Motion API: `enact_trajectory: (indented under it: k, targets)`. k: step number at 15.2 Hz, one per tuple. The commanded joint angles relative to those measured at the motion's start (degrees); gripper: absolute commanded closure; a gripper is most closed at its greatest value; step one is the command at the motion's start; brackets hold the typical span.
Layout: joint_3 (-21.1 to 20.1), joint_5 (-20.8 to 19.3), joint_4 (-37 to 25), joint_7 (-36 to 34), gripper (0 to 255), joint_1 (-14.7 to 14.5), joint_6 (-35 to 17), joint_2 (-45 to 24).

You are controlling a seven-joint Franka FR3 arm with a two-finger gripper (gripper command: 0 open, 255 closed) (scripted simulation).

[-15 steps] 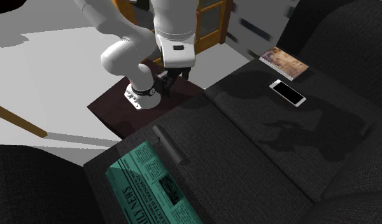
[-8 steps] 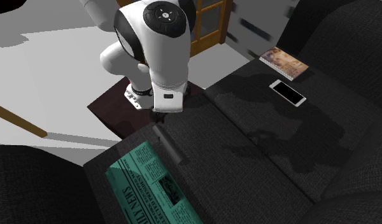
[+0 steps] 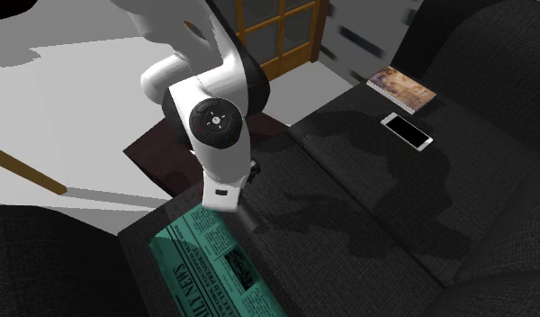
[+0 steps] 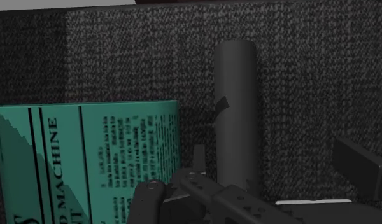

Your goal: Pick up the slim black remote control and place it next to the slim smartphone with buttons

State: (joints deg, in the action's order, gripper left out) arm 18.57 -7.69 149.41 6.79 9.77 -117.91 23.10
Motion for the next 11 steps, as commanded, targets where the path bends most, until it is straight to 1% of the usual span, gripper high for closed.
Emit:
enact_trajectory:
  k: [1, 8, 11]
  targets:
    - [1.3, 0.3, 0.5, 0.4, 0, 0.5, -3.0, -2.9]
    - [2.1, 0.5, 3.9, 0.8, 0, 0.4, -9.5, -6.1]
    - [2.1, 0.6, 4.2, 0.9, 0, 0.3, -10.0, -6.4]
